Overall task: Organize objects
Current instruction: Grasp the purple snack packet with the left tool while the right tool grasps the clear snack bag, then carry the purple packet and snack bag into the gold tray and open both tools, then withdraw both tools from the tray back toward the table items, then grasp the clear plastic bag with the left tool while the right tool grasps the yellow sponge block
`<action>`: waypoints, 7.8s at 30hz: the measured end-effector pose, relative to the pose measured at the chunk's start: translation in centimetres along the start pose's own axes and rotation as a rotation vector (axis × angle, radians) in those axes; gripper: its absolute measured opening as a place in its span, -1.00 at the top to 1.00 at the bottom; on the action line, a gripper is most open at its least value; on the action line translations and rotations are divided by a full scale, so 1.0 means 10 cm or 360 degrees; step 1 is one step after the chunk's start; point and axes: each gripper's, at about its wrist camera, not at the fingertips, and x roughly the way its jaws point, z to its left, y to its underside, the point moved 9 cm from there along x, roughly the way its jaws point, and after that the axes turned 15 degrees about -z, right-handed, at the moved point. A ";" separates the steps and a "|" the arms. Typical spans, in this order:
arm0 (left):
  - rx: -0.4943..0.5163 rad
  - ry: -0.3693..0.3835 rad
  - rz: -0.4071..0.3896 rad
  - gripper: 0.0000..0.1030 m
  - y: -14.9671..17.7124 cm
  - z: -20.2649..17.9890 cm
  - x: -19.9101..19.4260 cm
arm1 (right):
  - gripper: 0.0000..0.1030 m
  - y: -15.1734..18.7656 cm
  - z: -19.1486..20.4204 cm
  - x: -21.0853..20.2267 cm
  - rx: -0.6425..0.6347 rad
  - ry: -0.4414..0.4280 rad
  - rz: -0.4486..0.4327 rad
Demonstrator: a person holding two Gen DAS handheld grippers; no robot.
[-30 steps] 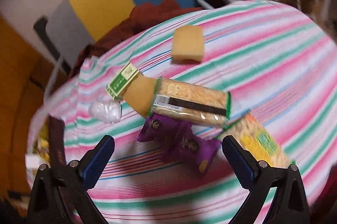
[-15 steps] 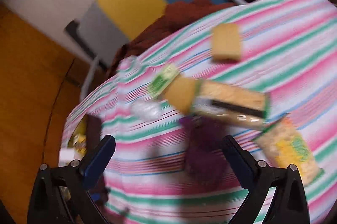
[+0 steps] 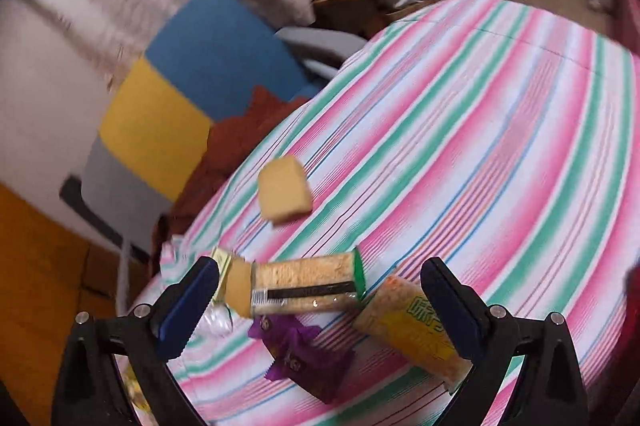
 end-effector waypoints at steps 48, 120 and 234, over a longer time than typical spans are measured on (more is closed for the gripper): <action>-0.0240 0.0183 0.0160 0.14 0.27 0.08 0.40 | -0.98 0.58 -0.37 0.39 -0.0272 0.0480 0.0430; -0.0616 -0.0556 -0.0280 0.22 0.87 2.17 -1.69 | 0.12 2.23 2.74 -0.73 -0.0873 -0.0825 0.0508; -0.0310 -0.0263 0.0148 0.08 -0.42 0.81 1.06 | -0.99 0.83 0.72 1.01 -0.0314 -0.0097 0.0769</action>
